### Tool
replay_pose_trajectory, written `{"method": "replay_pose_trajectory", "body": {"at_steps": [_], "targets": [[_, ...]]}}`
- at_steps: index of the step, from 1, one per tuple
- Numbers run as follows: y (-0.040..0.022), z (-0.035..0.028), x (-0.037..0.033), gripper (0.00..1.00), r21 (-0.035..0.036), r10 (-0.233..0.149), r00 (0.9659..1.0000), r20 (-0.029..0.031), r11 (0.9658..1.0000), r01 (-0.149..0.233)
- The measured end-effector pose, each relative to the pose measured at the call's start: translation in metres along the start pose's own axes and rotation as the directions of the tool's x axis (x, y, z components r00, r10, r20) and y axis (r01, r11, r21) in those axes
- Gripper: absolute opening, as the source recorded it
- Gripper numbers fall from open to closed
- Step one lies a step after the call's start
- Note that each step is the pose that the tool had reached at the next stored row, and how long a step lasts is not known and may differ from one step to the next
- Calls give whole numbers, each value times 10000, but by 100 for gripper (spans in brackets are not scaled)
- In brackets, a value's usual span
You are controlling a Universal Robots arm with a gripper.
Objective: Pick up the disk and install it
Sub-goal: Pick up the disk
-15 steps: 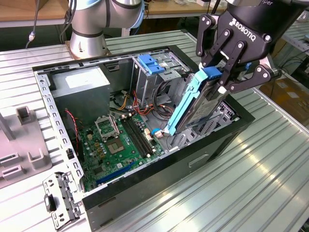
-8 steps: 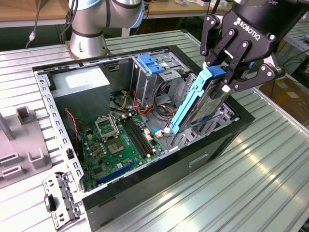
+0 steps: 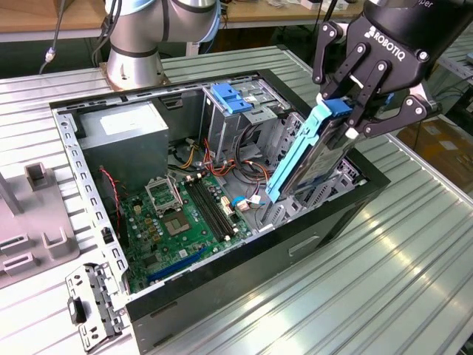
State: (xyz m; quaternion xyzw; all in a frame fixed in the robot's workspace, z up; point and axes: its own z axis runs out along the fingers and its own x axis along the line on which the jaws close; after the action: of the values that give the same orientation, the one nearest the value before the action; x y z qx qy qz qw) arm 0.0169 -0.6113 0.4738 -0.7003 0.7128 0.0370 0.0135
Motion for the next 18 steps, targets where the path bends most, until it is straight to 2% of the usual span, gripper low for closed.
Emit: {"method": "replay_pose_trajectory", "body": {"at_steps": [7, 18], "targets": [[-72, -2, -1, 37, -24, 2, 10000, 1, 10000, -2], [-248, -8, -5, 37, -89, 6, 10000, -1, 10000, -6]]}}
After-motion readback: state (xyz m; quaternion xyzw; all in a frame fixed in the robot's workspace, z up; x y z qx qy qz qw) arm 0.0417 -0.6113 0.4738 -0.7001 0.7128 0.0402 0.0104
